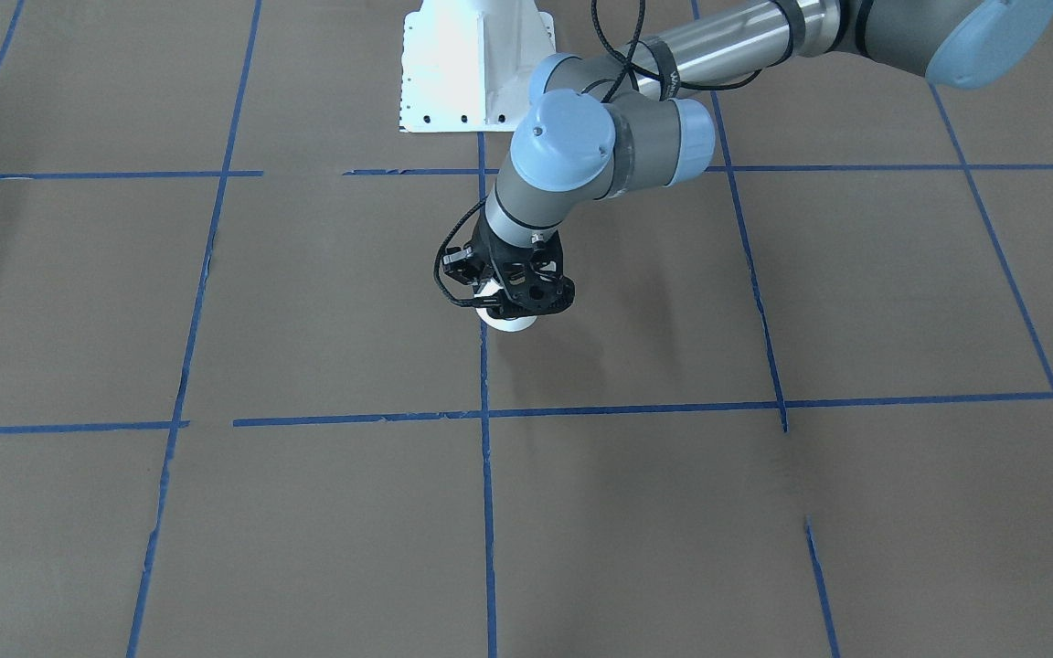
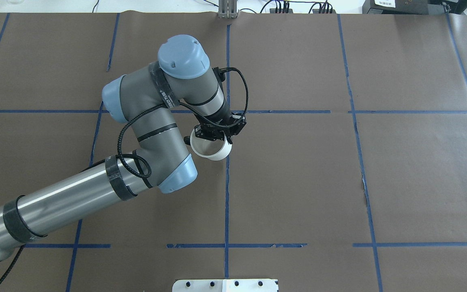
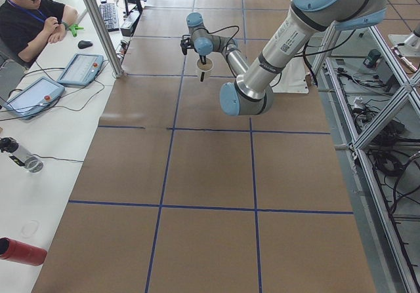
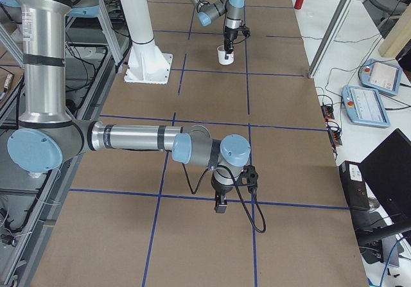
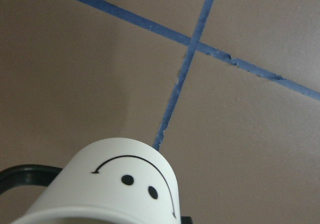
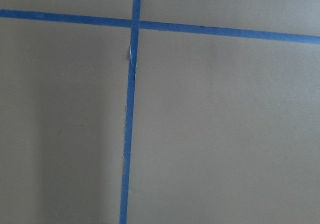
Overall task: Flip mug
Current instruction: 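Carry the mug toward the table centre, rotating it upright with the left gripper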
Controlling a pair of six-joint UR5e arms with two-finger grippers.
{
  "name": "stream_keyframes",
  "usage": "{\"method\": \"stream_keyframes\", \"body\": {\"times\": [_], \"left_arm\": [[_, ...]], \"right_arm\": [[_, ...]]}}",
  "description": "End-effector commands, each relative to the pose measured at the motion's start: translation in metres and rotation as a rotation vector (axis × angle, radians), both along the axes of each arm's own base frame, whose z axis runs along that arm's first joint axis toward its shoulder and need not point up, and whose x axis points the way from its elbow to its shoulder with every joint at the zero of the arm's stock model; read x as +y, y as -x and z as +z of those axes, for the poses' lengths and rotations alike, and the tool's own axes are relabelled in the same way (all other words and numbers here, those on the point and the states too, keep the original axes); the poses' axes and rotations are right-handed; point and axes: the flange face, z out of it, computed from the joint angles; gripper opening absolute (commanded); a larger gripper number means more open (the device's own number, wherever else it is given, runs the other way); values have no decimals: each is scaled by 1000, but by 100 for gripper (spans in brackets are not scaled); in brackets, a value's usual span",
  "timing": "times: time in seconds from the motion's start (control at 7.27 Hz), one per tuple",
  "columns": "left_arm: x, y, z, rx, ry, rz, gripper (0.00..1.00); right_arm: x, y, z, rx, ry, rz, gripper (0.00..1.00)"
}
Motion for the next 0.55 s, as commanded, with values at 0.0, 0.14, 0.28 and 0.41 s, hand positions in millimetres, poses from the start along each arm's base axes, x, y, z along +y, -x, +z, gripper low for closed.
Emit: {"method": "stream_keyframes", "body": {"times": [0.0, 0.14, 0.28, 0.41], "left_arm": [[21, -24, 4, -52, -48, 75, 0], [39, -39, 4, -61, -43, 102, 0], [53, -49, -3, -56, -40, 117, 0], [64, -56, -4, -55, -41, 132, 0]], "right_arm": [[0, 0, -1, 0, -1, 0, 100], [0, 0, 0, 0, 0, 0, 100], [0, 0, 0, 0, 0, 0, 100], [0, 0, 0, 0, 0, 0, 100]]}}
